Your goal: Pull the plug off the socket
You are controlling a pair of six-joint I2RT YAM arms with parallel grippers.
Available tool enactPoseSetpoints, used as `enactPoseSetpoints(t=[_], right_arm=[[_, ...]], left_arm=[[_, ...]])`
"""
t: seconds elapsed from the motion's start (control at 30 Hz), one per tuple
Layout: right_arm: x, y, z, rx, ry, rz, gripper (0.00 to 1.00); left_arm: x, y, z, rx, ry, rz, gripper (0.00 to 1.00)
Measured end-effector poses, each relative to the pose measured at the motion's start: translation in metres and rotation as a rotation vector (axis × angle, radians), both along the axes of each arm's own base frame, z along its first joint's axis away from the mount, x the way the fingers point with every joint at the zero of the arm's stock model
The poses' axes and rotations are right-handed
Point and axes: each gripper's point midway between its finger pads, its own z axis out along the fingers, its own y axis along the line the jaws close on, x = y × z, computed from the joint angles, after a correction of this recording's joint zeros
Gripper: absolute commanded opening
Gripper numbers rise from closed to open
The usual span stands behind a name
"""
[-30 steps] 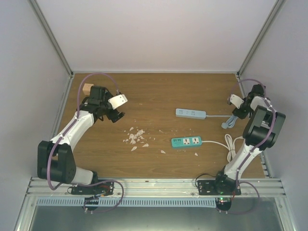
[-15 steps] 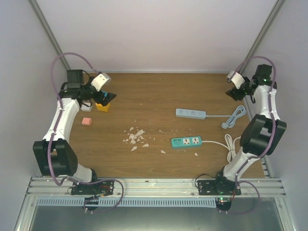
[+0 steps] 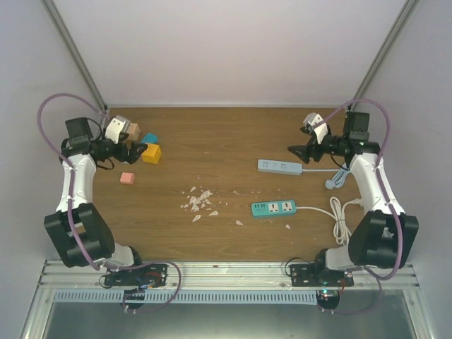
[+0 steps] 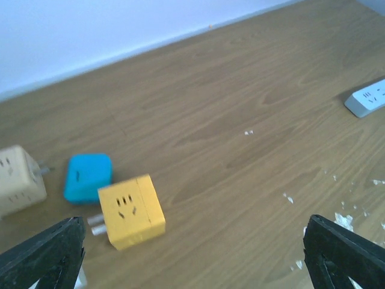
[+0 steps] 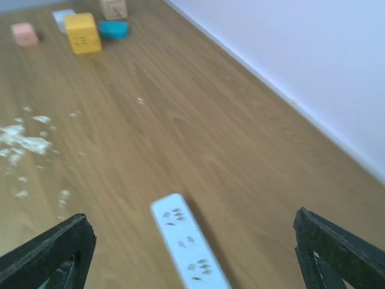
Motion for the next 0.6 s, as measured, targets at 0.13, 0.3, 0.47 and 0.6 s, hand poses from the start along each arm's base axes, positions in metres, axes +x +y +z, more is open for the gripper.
enactPoseSetpoints(t=[0.13,0.3,0.47,0.6], right_arm=[[-0.024,0.019,-0.014,0.081,0.036,0.033,1.0],[-0.045,0.025,-0.037,0.114,0.066,0.036,1.0],[-0.062,0.027,-0.058,0.122,0.09,0.027,1.0],[-0.068,0.026,-0.068,0.123,0.098,0.009,1.0]], left_arm=[[-0.016,0.002,-0.032,-0.032,0.073,0.019,0.99],[-0.042,-0.004,-0.07,-0.037,0.146,0.029,0.99],[-0.071,-0.013,-0.091,-0.004,0.159,0.027,0.99],[-0.087,-0.016,-0.1,0.022,0.154,0.037,0.99]])
